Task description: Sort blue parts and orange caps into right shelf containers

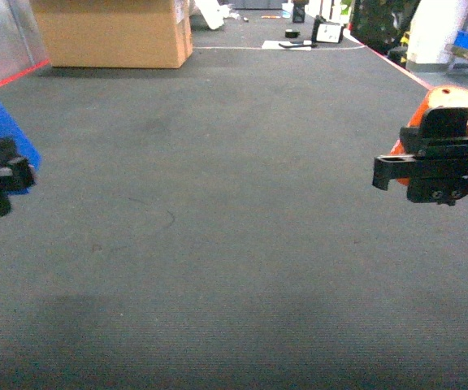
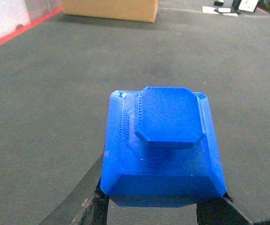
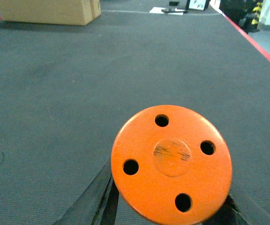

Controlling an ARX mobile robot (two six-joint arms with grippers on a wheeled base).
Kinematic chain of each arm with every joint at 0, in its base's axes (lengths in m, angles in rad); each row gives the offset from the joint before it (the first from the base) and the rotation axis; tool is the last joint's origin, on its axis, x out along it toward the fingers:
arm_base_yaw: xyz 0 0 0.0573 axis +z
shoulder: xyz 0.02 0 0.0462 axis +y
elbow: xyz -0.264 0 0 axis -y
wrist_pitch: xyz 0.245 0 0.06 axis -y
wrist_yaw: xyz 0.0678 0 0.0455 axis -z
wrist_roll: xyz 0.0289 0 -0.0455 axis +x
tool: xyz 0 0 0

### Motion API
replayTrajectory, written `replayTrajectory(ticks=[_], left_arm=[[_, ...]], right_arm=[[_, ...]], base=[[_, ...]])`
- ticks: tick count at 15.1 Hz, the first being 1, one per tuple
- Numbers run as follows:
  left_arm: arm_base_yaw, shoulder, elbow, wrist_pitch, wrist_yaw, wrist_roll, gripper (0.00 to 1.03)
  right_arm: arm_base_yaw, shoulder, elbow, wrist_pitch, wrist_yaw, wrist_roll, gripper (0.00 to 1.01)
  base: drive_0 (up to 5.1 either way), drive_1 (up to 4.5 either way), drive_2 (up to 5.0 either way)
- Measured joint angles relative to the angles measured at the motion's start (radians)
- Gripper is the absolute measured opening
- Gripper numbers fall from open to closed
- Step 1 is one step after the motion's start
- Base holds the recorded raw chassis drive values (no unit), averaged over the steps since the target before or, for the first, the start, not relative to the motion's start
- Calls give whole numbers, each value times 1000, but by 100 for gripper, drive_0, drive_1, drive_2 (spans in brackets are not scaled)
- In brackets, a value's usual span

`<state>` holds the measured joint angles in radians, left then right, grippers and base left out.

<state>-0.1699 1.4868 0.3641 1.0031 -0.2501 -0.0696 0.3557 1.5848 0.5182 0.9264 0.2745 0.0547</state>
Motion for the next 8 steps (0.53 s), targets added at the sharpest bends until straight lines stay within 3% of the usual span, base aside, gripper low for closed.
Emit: replayTrajectory(ticks=[2,8], left_arm=[[-16,-134,-60,6,-42,2,44],[-97,-452,-131,-120,-74,45,44]], right_arm=[[13,-101,-59,23,37,-31,42],[61,-415,-191,-60,108,-83,42]], base=[[0,0,0],[0,0,0]])
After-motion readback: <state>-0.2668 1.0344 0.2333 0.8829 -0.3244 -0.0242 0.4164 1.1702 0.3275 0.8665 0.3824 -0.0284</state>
